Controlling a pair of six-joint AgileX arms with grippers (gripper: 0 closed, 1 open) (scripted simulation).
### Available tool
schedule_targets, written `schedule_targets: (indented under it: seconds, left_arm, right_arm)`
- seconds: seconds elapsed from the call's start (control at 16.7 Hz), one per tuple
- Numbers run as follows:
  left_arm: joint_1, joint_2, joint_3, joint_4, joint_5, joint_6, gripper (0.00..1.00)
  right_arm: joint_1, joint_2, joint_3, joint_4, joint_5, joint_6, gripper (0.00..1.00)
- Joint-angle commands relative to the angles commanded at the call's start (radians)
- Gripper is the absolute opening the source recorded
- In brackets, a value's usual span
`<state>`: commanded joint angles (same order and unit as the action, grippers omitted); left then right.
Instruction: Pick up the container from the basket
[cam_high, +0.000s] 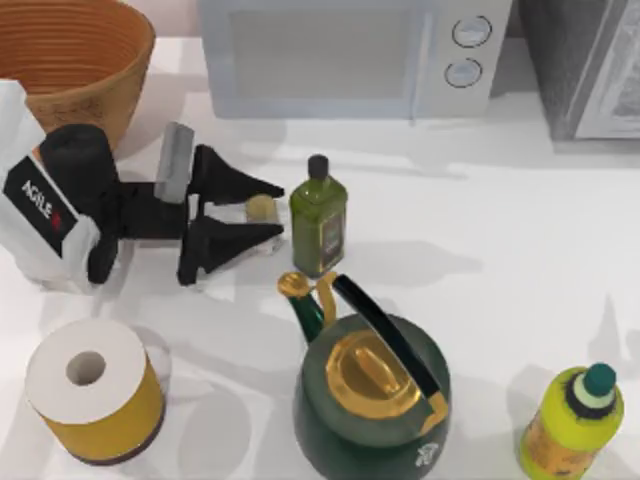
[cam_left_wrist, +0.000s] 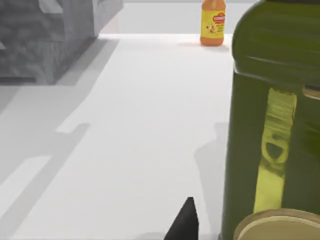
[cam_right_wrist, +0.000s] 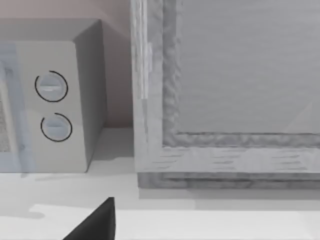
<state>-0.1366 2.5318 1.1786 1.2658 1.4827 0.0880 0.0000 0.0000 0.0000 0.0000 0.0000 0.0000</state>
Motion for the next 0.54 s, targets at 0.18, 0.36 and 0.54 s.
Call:
schedule_targets:
  seconds: [0.18, 0.36, 0.54]
  left_arm:
    - [0.0, 0.0, 0.0, 0.0, 0.0, 0.0, 0.98]
    - [0.0, 0.0, 0.0, 0.0, 0.0, 0.0, 1.0]
    - [0.0, 0.0, 0.0, 0.0, 0.0, 0.0, 1.0]
  right_arm:
    - [0.0, 0.0, 0.0, 0.0, 0.0, 0.0, 1.0]
    - [0.0, 0.0, 0.0, 0.0, 0.0, 0.0, 1.0]
    - [0.0, 0.0, 0.0, 0.0, 0.0, 0.0, 1.0]
